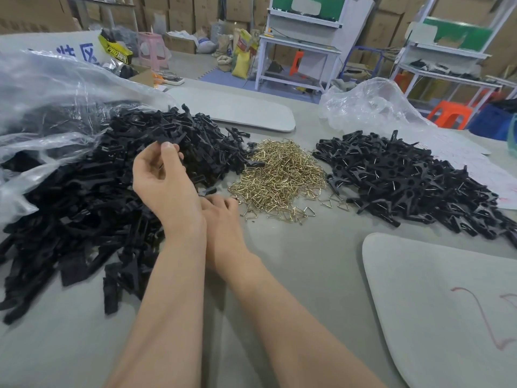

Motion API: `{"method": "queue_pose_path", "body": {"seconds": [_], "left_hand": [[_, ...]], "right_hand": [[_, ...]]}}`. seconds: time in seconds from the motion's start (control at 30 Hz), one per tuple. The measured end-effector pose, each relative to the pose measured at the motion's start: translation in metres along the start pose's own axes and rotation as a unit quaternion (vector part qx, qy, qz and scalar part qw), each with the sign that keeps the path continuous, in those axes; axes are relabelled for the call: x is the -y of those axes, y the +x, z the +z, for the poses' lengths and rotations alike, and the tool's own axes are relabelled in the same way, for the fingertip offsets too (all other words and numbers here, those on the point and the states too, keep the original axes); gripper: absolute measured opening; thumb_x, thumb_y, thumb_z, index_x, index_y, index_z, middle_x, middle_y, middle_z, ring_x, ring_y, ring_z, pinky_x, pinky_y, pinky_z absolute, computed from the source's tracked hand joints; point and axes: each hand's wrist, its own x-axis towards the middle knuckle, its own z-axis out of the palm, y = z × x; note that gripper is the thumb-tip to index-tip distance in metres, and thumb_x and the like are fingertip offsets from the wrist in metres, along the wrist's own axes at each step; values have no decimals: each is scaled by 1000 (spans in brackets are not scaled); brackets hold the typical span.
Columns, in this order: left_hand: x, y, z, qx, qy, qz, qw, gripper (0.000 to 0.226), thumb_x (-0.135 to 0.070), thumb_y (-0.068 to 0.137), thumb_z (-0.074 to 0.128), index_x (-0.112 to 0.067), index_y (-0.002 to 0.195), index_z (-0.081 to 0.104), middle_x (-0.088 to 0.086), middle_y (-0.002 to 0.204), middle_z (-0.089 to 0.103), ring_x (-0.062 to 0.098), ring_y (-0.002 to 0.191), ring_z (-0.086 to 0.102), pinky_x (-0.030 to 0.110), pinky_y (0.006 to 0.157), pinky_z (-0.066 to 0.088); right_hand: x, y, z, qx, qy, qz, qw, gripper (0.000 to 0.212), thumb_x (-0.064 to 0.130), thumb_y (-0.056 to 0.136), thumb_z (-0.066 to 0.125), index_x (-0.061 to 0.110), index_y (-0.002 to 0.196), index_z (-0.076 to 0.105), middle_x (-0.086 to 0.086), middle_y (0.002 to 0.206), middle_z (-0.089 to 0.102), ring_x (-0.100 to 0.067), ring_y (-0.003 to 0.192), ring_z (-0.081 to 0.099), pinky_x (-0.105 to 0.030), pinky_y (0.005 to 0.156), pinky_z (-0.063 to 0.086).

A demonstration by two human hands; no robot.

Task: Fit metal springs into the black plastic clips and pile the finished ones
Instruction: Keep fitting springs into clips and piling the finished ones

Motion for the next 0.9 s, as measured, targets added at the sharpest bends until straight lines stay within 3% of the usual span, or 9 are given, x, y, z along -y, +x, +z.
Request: {"method": "queue_pose_path", "body": {"seconds": [0.2,0.3,0.37,0.5,0.6,0.67,0.73,0.8,0.9], "left_hand": [[0,-1,0,1,2,7,1000,5,-17,93,54,-21,94,58,-3,90,66,3,78,62,16,73,47],[1,1,-1,4,5,24,1000,5,-18,92,55,-22,94,58,2,94,67,7,83,63,21,76,51],[6,2,-1,12,30,31,999,5,-19,91,56,-23,94,58,7,99,67,13,88,64,30,84,53],[24,-4,2,149,127,-60,979,14,-18,90,59,-13,102,62,4,93,68,14,85,63,36,86,54],[39,-18,6,318,214,-159,910,11,-17,89,63,-13,99,65,-3,83,67,9,73,61,32,79,55],[45,-27,9,364,218,-185,886,10,-16,89,64,-12,98,64,-2,82,66,6,71,63,27,73,55],[48,-29,10,371,207,-198,883,7,-15,89,64,-13,96,64,-2,80,66,1,65,63,19,64,53],[48,-28,9,366,194,-208,886,3,-14,90,64,-16,90,63,-2,78,66,0,62,63,18,62,53],[48,-27,8,364,186,-210,888,6,-13,90,64,-18,87,62,-4,74,65,-1,61,63,20,64,54]], "right_hand": [[-7,0,2,15,45,-33,998,43,28,92,52,18,134,48,2,138,45,-18,137,24,-41,114,5],[-10,1,-12,-92,118,16,989,9,19,93,50,15,99,54,0,98,59,-19,99,49,-40,103,23],[-21,2,-25,-187,164,81,965,9,23,93,56,14,95,56,0,86,62,-19,82,53,-34,86,32],[-54,-10,-46,-247,435,189,845,5,16,93,59,19,96,62,11,77,61,0,65,52,-21,67,44],[-73,-21,-46,-235,552,245,762,15,9,93,57,19,100,67,5,81,65,-3,66,58,-21,65,49],[-77,-26,-44,-227,605,258,718,19,8,95,54,20,99,68,0,85,67,-10,72,59,-28,73,53],[-78,-29,-43,-226,609,252,718,28,4,96,49,23,96,69,1,85,69,-14,77,59,-34,80,53],[-80,-30,-43,-224,577,241,747,35,-2,94,48,27,98,68,9,88,70,-8,81,61,-27,80,52],[-80,-31,-41,-219,549,252,766,35,-4,92,51,24,109,63,0,101,68,-11,98,62,-25,90,50]]}}
